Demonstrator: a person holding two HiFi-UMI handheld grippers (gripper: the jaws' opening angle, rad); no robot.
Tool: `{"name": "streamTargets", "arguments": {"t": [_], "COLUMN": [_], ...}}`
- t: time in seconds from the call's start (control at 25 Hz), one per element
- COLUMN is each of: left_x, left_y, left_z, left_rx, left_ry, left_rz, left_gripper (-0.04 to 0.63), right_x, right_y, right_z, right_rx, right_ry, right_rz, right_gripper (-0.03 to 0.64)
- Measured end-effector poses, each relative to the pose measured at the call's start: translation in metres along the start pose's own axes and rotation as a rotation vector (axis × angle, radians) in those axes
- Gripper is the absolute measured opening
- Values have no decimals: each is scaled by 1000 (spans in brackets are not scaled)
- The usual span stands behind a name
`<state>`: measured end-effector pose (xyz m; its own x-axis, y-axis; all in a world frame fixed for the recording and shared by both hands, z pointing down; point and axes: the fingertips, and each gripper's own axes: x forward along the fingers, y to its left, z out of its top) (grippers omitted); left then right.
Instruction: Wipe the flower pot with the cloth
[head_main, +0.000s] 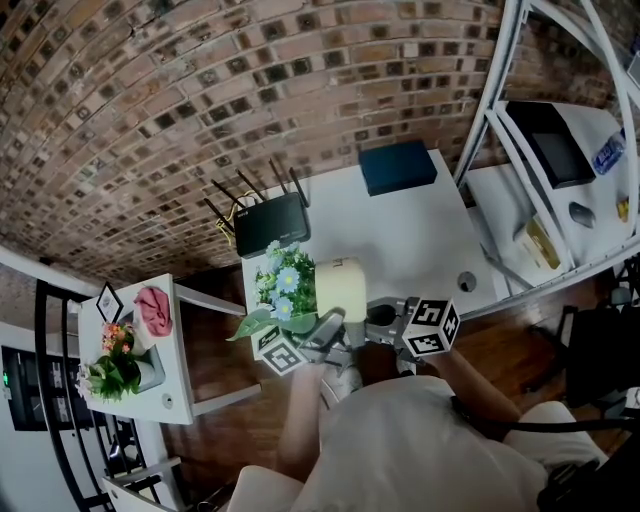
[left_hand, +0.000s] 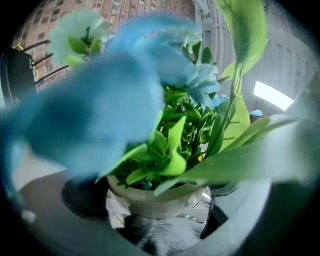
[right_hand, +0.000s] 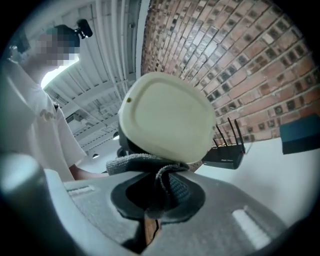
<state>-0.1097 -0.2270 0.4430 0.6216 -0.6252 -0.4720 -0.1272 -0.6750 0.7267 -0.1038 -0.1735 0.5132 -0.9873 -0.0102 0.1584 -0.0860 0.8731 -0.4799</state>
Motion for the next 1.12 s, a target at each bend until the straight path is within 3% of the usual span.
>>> {"name": "streamTargets", "arguments": {"t": [0.16, 0.4, 0.68, 0.8, 1.0, 1.12], "left_x": [-9, -22, -22, -26, -21, -21], "left_y": [23, 36, 27, 27, 6, -5], "left_z": [6, 6, -4, -23, -53, -66], "left_rx": [-5, -9, -3, 26, 54, 32], "left_ry": [3, -4, 10, 110, 248, 301], "left_rz": [108, 171, 138, 138, 43, -11], "left_gripper": [626, 626, 626, 626, 626, 626], "right_x": [7, 0, -23, -33, -42, -46], "right_y": [26, 42, 34, 25, 7, -16], "right_z": [9, 33, 70, 84, 98, 93], "right_rx": [-85, -219, -298, -315, -365, -327], "right_ry": [12, 12, -54, -90, -69, -32], "right_rz": [23, -17, -114, -167, -234, -264], "right_gripper": [3, 3, 3, 3, 3, 3]}}
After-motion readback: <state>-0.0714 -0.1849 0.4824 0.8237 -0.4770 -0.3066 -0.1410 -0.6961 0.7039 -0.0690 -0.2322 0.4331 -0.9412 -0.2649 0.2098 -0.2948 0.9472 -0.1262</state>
